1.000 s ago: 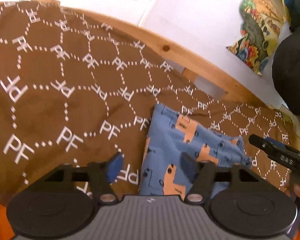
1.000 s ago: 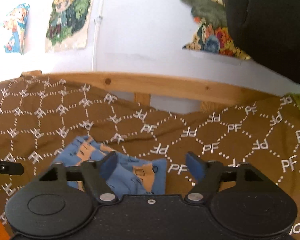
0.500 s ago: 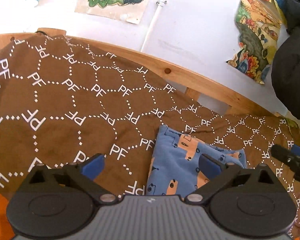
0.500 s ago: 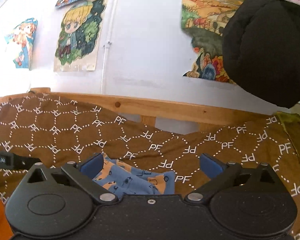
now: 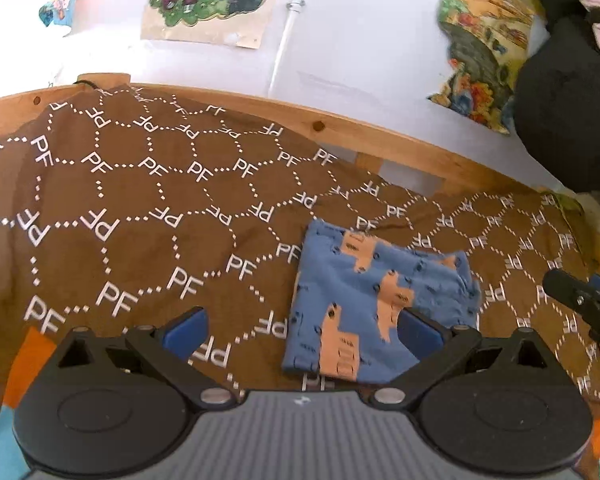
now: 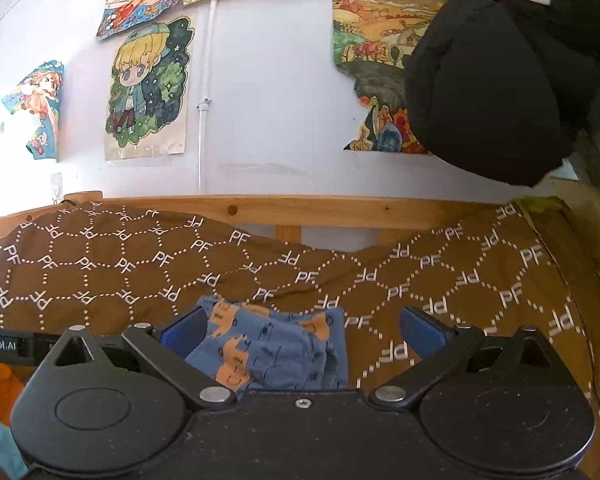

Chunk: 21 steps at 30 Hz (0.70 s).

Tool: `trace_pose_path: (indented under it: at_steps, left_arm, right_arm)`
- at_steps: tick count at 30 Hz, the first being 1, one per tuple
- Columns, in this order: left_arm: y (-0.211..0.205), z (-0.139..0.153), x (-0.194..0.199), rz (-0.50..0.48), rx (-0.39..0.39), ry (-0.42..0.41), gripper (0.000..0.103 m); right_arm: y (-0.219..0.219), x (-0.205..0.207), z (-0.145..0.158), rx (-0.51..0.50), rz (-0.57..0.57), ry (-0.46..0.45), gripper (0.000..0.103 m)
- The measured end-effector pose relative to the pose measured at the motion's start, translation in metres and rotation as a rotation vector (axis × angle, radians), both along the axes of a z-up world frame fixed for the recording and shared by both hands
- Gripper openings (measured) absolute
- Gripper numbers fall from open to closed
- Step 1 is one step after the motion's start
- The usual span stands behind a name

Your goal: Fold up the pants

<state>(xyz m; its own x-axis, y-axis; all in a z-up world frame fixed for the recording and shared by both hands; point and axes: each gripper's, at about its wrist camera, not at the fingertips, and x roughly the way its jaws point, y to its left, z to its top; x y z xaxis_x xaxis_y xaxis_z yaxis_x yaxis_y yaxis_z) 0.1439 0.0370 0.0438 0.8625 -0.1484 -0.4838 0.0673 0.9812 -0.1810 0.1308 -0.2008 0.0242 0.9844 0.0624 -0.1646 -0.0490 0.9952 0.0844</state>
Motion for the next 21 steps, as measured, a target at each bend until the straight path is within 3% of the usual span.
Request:
trace_pose_path:
  at_steps: [6,16,21]
  left_arm:
    - [0.001,-0.007,-0.025,0.005,0.052,0.051,0.103]
    - [0.003,-0.011,-0.053,-0.057,0.154,0.038,0.103]
    - [0.003,-0.022,-0.059,-0.061,0.155,0.044,0.103]
  right_arm:
    - [0.002,-0.022,-0.013,0.085,0.002,0.055,0.102]
    - [0.011,-0.055,-0.029,0.078,-0.004,0.056,0.102]
    - [0.016,-0.066,-0.042,0.065,-0.026,0.07,0.102]
